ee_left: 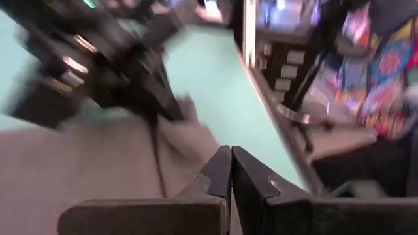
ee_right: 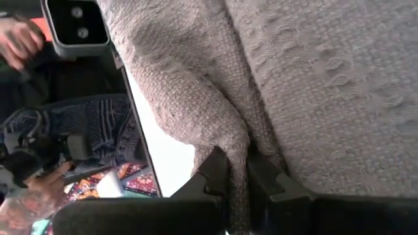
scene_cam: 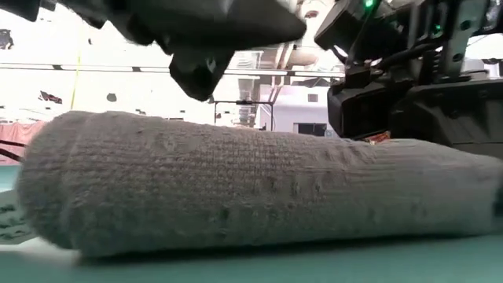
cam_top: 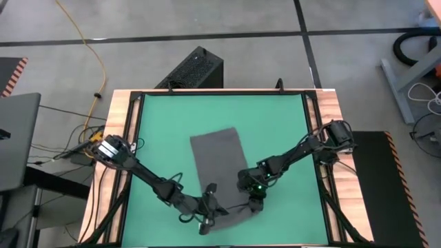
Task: Roll towel
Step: Roll the gray towel
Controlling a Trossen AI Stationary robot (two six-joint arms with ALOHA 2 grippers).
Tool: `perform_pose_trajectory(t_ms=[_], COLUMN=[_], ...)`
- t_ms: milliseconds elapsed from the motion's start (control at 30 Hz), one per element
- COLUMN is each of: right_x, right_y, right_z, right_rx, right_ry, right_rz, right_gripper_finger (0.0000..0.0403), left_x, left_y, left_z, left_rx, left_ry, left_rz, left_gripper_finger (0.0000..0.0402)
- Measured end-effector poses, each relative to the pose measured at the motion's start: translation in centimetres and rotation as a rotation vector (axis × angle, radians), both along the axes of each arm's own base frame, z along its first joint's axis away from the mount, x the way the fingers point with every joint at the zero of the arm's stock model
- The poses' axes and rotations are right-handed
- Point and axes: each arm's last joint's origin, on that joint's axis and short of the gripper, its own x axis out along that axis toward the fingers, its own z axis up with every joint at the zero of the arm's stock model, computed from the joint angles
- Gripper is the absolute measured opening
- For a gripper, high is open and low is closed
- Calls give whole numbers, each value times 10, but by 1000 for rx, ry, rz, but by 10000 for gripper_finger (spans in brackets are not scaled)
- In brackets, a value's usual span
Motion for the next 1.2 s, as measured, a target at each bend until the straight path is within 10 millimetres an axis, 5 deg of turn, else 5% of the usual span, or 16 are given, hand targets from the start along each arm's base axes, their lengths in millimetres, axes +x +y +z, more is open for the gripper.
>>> perform_pose_trajectory(t_ms=[233, 467, 733, 1200], right_x=[5, 5, 5, 5], right_y=[-11, -11, -11, -11], right_z=[1, 1, 1, 2], right_rx=[0, -4, -9, -17], right_ry=[-26, -43, -55, -54], right_rz=[-21, -5, 1, -8], right_gripper_finger=[40, 40, 40, 41], left_x=[17, 20, 22, 26], left_y=[-11, -10, -7, 5], left_z=[-15, -13, -34, -52], left_rx=[92, 150, 95, 60], left_ry=[166, 199, 259, 310], left_rz=[-10, 66, 107, 135], left_gripper_finger=[21, 100, 169, 129])
